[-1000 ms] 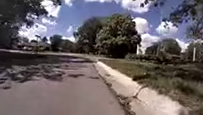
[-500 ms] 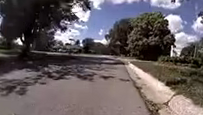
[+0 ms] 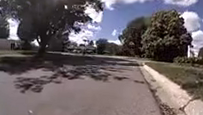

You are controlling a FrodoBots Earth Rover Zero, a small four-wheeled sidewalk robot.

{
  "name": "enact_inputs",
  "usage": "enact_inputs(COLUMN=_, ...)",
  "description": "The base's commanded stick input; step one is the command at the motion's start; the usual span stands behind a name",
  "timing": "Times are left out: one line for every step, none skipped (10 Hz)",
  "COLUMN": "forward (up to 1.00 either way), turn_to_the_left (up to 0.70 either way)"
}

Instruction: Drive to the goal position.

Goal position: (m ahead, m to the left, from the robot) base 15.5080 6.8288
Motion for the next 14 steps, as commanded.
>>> enact_inputs(forward=0.0, turn_to_the_left=-0.15)
enact_inputs(forward=0.0, turn_to_the_left=-0.68)
enact_inputs(forward=0.0, turn_to_the_left=-0.7)
enact_inputs(forward=0.0, turn_to_the_left=-0.7)
enact_inputs(forward=0.0, turn_to_the_left=-0.7)
enact_inputs(forward=0.0, turn_to_the_left=-0.7)
enact_inputs(forward=0.0, turn_to_the_left=-0.7)
enact_inputs(forward=0.0, turn_to_the_left=-0.7)
enact_inputs(forward=0.0, turn_to_the_left=-0.48)
enact_inputs(forward=0.0, turn_to_the_left=0.0)
enact_inputs(forward=0.0, turn_to_the_left=0.0)
enact_inputs(forward=0.0, turn_to_the_left=0.0)
enact_inputs(forward=0.0, turn_to_the_left=0.0)
enact_inputs(forward=0.0, turn_to_the_left=0.0)
